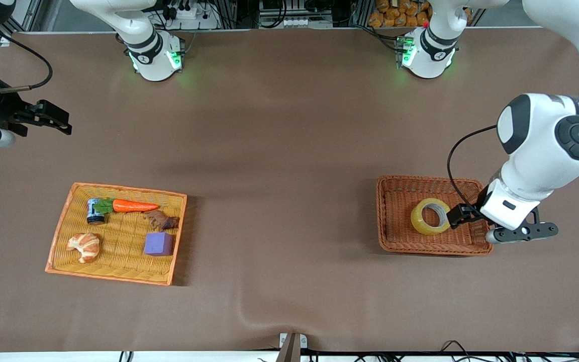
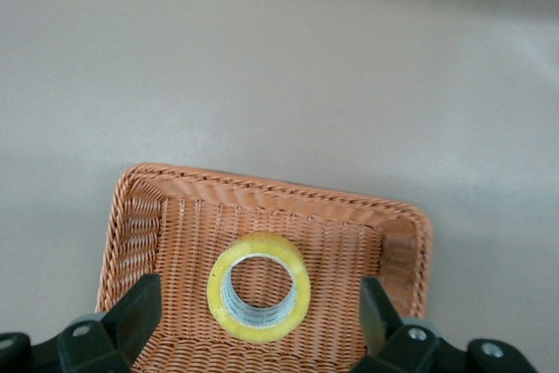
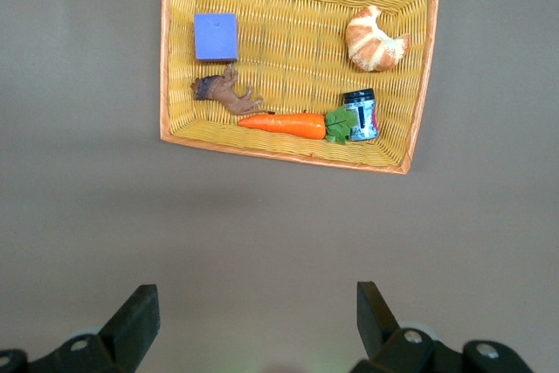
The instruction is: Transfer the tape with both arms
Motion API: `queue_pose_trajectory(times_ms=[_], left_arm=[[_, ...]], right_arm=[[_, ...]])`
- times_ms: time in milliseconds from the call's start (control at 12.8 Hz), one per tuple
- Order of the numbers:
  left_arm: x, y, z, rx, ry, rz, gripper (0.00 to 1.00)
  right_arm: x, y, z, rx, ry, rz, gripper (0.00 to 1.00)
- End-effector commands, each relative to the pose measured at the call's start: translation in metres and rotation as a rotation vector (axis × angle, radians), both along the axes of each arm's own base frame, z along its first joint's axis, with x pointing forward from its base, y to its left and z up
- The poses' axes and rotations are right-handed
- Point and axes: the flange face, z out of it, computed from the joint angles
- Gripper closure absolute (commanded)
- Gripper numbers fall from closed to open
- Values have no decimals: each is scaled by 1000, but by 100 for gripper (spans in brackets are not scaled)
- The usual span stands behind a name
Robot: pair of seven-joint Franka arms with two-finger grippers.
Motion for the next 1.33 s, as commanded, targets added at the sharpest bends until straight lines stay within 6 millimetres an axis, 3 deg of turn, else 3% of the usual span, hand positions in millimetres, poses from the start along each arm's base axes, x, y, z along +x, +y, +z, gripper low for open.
queue_pose_trajectory(times_ms=[0, 235, 392, 627, 1018, 1253], left_arm=[[4, 9, 30, 13, 23, -2, 0], [-3, 8, 59, 10, 83, -4, 0], [-14, 17, 88, -1, 62, -12, 0], [-23, 48, 104, -26, 87, -54, 0], [-85, 63, 177, -31, 140, -47, 0], [-111, 69, 183, -30, 134, -38, 0]], right_arm=[[1, 4, 4, -9, -16, -6, 0], [5, 1, 6, -6, -45, -11, 0], [6, 1, 4, -5, -45, -11, 0], [5, 2, 2, -5, -39, -11, 0], [5, 1, 0, -6, -34, -25, 0], [5, 1, 0, -6, -31, -25, 0]])
